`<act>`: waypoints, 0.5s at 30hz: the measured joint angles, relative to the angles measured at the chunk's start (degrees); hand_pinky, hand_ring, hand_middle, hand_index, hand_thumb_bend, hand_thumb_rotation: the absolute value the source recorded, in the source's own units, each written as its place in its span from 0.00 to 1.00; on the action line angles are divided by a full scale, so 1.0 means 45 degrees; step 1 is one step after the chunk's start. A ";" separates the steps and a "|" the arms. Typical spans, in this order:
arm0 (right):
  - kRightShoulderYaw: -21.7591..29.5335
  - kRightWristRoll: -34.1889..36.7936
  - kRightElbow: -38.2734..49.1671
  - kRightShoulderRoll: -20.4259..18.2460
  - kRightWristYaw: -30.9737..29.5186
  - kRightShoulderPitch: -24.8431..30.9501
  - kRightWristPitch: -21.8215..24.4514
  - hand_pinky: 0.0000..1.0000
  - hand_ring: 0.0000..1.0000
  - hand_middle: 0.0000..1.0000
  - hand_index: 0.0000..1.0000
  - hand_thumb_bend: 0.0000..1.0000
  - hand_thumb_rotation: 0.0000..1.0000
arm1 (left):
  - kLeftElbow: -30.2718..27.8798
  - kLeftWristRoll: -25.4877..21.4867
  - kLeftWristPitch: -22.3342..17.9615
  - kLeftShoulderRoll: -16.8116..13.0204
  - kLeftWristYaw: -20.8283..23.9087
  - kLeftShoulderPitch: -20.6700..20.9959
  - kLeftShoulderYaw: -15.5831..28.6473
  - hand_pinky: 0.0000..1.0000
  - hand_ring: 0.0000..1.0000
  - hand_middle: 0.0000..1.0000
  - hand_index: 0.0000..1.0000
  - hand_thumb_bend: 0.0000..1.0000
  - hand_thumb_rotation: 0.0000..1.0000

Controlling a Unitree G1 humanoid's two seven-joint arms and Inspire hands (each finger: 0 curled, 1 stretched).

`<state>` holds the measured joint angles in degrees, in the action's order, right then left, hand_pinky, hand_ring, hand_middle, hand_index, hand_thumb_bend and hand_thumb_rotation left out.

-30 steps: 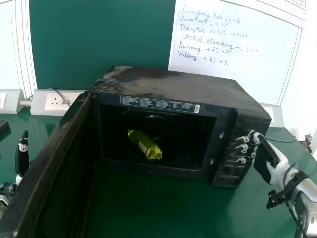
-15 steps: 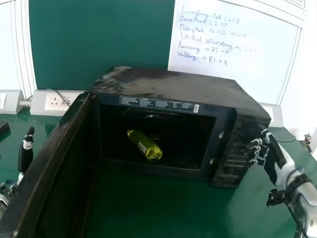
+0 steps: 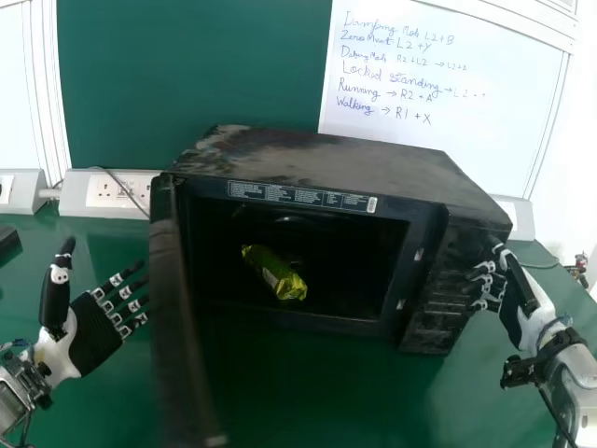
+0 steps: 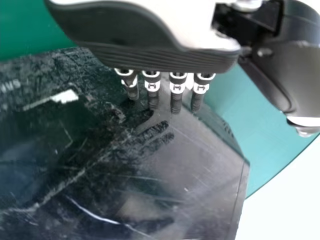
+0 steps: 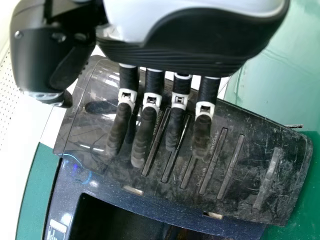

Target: Put biscuit inside oven

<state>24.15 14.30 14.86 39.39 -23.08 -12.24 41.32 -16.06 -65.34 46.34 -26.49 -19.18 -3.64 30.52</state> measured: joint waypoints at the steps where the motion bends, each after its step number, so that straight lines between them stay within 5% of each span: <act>1: -0.0004 -0.0010 0.0006 0.0000 0.0025 0.0000 0.0015 0.27 0.27 0.34 0.37 0.70 0.33 | -0.0031 -0.0011 0.0002 0.0000 -0.0049 0.0001 -0.0023 0.83 0.87 0.87 0.87 0.38 0.09; 15: -0.0056 -0.0134 0.0112 0.0001 0.0339 0.0000 0.0308 0.26 0.28 0.34 0.37 0.72 0.34 | -0.0479 -0.0197 0.0180 0.0004 0.0006 -0.0001 -0.0317 0.82 0.86 0.88 0.89 0.40 0.09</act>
<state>23.90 13.70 15.37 39.39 -21.56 -12.24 42.70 -18.22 -66.22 47.15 -26.47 -19.15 -3.65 29.09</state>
